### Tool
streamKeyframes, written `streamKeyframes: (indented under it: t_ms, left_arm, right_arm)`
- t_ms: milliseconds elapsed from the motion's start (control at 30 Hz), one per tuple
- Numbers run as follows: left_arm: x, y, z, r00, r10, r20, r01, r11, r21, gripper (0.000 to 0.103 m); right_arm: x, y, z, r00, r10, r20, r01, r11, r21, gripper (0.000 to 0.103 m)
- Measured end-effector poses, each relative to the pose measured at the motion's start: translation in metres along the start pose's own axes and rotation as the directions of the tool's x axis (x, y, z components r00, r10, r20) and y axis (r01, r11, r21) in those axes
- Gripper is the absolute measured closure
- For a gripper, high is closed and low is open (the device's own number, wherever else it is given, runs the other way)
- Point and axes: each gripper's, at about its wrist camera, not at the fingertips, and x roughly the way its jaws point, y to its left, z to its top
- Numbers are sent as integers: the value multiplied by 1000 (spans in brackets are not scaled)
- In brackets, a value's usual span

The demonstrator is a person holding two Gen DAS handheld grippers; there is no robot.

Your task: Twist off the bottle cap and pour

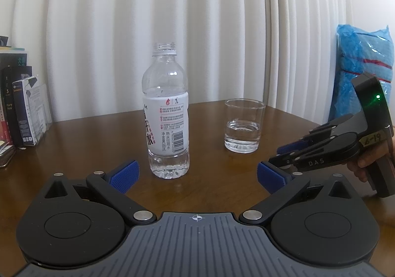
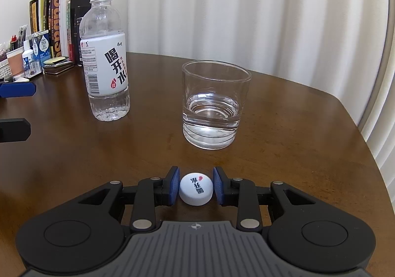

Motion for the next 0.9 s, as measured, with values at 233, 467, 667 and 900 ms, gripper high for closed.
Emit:
streamKeyframes:
  t_ms: [233, 467, 667, 900]
  left_arm:
    - [0, -3, 0, 1000, 3, 0, -3, 1000, -5, 0]
    - [-12, -10, 5, 999, 43, 29, -42, 999, -29, 0]
    - [-30, -26, 4, 995, 77, 61, -73, 996, -54, 0]
    - [-51, -45, -9, 981, 174, 84, -166, 982, -89, 0]
  right_arm:
    - [-1, 1, 0, 1000, -9, 13, 9, 1000, 1, 64]
    - [-38, 14, 5, 988, -64, 141, 65, 998, -6, 41]
    - [-71, 40, -3, 961, -142, 237, 151, 988, -18, 23]
    - [-107, 56, -22, 925, -173, 339, 160, 985, 65, 23]
